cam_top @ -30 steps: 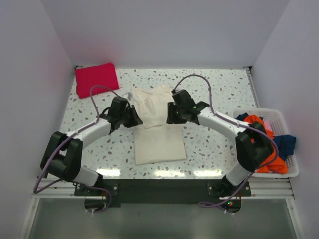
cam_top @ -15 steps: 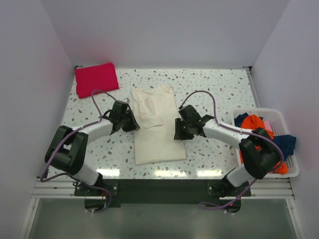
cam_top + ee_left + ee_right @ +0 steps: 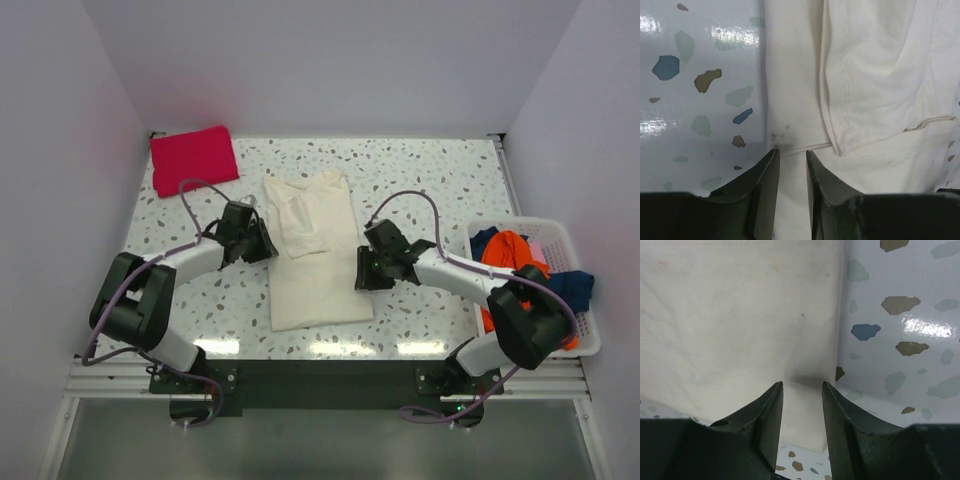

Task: Fold and stack the t-shirts
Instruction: Fold the tshirt

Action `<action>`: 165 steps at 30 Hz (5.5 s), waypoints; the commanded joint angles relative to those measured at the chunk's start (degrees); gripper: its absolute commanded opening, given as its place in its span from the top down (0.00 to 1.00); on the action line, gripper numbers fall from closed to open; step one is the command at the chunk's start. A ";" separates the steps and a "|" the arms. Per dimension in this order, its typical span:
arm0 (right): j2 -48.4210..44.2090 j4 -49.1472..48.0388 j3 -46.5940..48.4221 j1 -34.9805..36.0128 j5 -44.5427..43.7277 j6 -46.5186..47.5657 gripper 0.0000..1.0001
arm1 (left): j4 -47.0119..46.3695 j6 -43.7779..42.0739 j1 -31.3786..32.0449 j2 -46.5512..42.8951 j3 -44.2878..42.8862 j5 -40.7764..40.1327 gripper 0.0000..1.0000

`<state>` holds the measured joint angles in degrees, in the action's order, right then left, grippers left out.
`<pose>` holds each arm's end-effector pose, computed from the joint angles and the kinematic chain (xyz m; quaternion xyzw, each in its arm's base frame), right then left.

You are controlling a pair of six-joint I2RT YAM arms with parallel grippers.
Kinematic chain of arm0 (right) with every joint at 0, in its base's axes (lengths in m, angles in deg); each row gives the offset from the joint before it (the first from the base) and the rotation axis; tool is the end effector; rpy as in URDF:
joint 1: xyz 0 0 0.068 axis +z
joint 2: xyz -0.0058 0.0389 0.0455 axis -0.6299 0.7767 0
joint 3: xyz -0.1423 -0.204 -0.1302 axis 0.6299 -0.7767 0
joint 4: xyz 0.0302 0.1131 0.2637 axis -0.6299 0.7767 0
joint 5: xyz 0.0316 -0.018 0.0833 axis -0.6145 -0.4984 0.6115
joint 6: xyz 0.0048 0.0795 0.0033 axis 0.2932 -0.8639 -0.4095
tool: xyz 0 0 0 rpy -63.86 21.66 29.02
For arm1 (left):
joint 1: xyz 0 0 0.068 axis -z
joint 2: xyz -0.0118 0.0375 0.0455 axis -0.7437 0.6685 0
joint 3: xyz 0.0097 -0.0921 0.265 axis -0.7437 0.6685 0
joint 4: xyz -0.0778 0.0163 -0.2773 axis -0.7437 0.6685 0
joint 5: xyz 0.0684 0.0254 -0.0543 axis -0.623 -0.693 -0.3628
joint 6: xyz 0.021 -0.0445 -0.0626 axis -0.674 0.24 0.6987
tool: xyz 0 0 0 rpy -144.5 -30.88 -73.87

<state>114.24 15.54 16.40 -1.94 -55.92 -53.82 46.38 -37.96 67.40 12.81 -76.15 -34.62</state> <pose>0.2504 0.1938 0.1303 -0.0190 0.9678 0.1678 0.1865 0.3145 -0.1191 0.1140 -0.1365 0.9335 -0.2069 0.2593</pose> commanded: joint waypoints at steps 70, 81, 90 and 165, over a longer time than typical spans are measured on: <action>-12.89 -8.12 -19.52 -5.55 16.95 -11.08 0.69 | 17.24 24.23 15.98 -33.92 27.94 3.21 0.69; -16.23 -4.43 -16.80 -5.55 16.77 -8.79 1.00 | 18.20 20.27 15.89 -32.60 20.11 1.01 1.00; -23.43 -1.35 -19.96 -4.94 18.44 -7.82 1.00 | 25.50 19.66 16.15 -39.27 20.46 3.21 1.00; 37.10 0.15 53.52 -13.20 -0.53 7.56 0.49 | 2.65 0.06 -4.24 24.59 -38.78 2.60 0.80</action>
<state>149.52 16.92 71.11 -17.35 -50.67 -48.00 46.51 -35.51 60.32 33.53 -116.30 -29.11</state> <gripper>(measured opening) 0.515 0.233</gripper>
